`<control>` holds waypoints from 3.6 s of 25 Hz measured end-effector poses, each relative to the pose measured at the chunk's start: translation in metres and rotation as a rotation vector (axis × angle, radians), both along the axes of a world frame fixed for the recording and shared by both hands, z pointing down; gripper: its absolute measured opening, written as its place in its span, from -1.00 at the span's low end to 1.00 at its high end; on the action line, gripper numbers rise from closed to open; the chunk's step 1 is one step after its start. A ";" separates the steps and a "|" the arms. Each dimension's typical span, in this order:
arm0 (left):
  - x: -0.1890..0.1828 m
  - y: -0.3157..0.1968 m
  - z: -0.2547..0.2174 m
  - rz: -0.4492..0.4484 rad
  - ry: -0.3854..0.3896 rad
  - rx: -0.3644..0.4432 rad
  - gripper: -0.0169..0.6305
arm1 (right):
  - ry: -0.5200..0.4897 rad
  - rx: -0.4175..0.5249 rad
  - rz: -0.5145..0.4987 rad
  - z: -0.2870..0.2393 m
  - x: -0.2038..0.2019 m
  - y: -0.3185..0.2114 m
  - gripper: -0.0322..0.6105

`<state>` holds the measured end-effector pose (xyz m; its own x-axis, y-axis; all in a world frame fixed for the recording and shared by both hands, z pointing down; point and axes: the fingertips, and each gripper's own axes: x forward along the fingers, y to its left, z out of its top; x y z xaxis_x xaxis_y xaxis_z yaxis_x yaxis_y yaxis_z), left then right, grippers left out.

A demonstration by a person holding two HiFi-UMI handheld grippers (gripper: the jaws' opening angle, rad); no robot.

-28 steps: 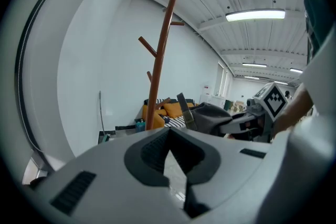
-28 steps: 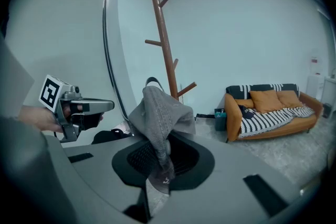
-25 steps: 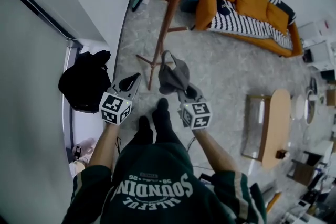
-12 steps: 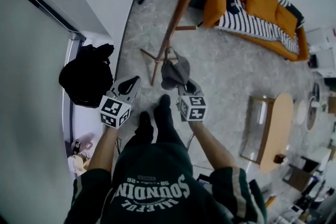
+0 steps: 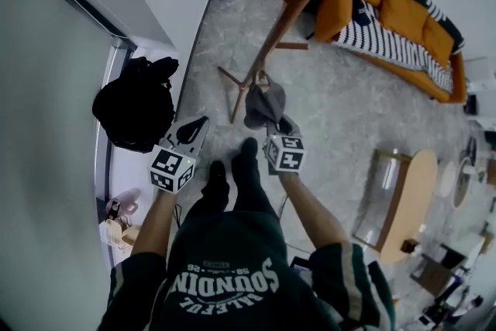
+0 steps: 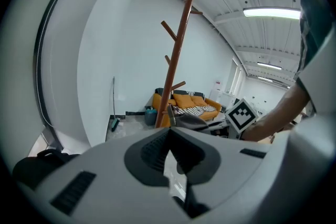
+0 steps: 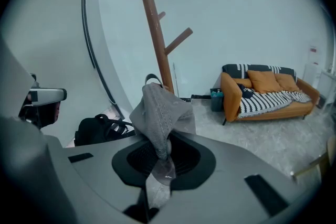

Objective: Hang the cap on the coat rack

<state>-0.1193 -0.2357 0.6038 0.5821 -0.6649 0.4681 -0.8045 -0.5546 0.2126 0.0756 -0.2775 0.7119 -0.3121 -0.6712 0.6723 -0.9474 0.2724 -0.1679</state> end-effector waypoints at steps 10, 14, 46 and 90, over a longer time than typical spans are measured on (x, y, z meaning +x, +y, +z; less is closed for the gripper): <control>-0.018 0.006 0.012 -0.048 -0.001 -0.032 -0.95 | 0.015 -0.056 0.037 0.038 -0.004 -0.016 -0.79; -0.022 0.009 0.018 -0.059 -0.001 -0.046 -0.95 | 0.035 -0.074 0.032 0.050 -0.009 -0.023 -0.79; -0.028 0.019 0.008 -0.037 -0.017 -0.017 -0.95 | 0.017 -0.108 -0.033 0.055 -0.008 -0.025 -0.44; 0.004 -0.004 -0.123 0.121 0.021 0.287 -0.95 | -0.112 0.494 -0.129 -0.230 -0.031 0.054 -0.90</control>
<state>-0.1149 -0.2393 0.4811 0.6726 -0.6936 0.2580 -0.7261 -0.6858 0.0492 0.0443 -0.2231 0.4815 -0.4650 -0.8513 0.2431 -0.8846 0.4579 -0.0886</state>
